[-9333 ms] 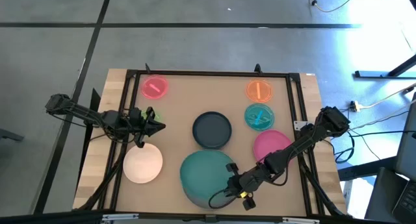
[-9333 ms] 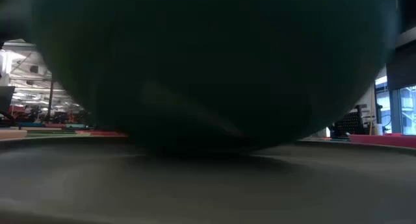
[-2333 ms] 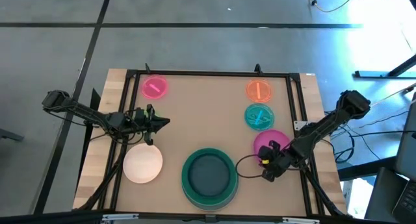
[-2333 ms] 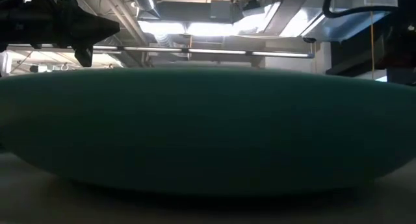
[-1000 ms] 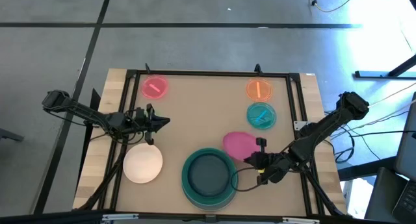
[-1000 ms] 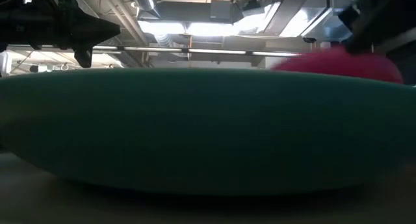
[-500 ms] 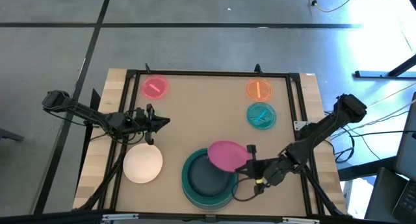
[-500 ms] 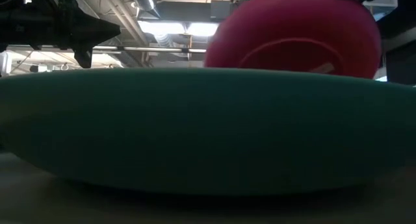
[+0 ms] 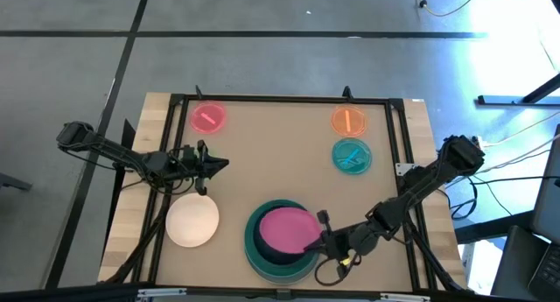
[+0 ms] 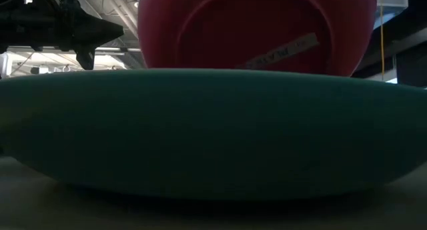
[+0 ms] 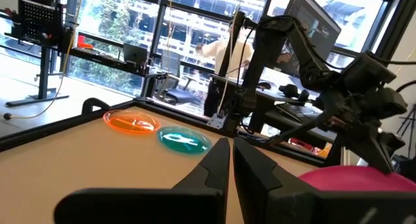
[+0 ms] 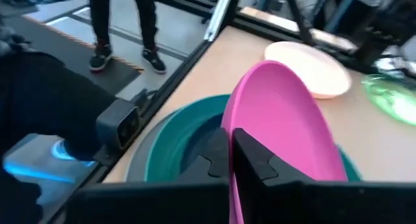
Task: Stack plastic plates
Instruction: Stack the pink plate on top of the black plate, then stack the white plate on top of the pink plate
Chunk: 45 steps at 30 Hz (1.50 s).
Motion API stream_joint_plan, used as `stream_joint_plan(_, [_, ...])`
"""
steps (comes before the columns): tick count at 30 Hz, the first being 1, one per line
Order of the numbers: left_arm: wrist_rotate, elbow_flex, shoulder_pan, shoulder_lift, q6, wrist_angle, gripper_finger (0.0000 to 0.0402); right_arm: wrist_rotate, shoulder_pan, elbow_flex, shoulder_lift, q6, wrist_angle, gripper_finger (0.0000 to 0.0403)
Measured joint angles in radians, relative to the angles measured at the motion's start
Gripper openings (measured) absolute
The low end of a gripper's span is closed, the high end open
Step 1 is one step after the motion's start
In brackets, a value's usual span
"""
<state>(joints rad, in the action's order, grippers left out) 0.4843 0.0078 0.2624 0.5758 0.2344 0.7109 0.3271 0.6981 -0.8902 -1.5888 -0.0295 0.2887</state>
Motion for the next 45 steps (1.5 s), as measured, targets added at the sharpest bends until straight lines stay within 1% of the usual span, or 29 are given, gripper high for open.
stream_joint_plan(4, [0.0, 0.0, 0.0, 0.0, 0.0, 0.0, 0.0015, -0.032, -0.007, 0.0, -0.044, -0.001, 0.056, 0.0])
stream_joint_plan(12, [0.0, 0.0, 0.0, 0.0, 0.0, 0.0, 0.0015, -0.022, -0.007, 0.0, -0.116, 0.052, 0.058, 0.0001])
stream_joint_plan(15, [0.0, 0.0, 0.0, 0.0, 0.0, 0.0, 0.0015, -0.024, -0.019, 0.0, -0.142, 0.075, 0.073, 0.0011])
stream_joint_plan(18, [-0.004, 0.0, 0.0, 0.0, 0.0, 0.0, 0.0015, -0.031, -0.035, 0.0, -0.161, 0.113, 0.08, 0.0034])
stream_joint_plan(22, [-0.028, 0.0, 0.0, 0.0, 0.0, 0.0, 0.0015, -0.042, -0.046, 0.0, -0.165, 0.149, 0.074, 0.0081])
stream_joint_plan(26, [-0.029, 0.0, 0.0, 0.0, -0.001, 0.002, 0.0015, -0.042, -0.045, 0.0, -0.164, 0.154, 0.075, 0.0126])
stream_joint_plan(30, [-0.004, 0.0, 0.0, 0.0, 0.019, 0.031, 0.0017, -0.075, -0.041, 0.0, -0.164, 0.162, 0.077, 0.0152])
stream_joint_plan(33, [0.001, 0.01, 0.0, 0.0, 0.0, 0.041, 0.0032, -0.084, -0.027, 0.002, -0.142, 0.18, 0.076, 0.0158])
stream_joint_plan(36, [-0.008, 0.05, 0.0, 0.0, -0.029, 0.017, 0.0061, -0.076, -0.001, 0.001, -0.117, 0.184, 0.08, 0.0158])
stream_joint_plan(38, [-0.036, 0.083, 0.0, 0.001, -0.032, -0.019, 0.0084, -0.031, 0.024, 0.0, -0.115, 0.184, 0.08, 0.0158])
stream_joint_plan(41, [-0.113, 0.151, 0.008, 0.016, -0.025, -0.112, 0.0116, 0.053, 0.071, 0.0, -0.115, 0.185, 0.074, 0.0158])
stream_joint_plan(43, [-0.154, 0.204, 0.025, 0.033, 0.02, -0.196, 0.0127, 0.101, 0.1, 0.0, -0.115, 0.19, 0.072, 0.0159])
stream_joint_plan(45, [-0.159, 0.257, 0.052, 0.056, 0.079, -0.3, 0.0129, 0.143, 0.126, 0.0, -0.115, 0.192, 0.068, 0.0159])
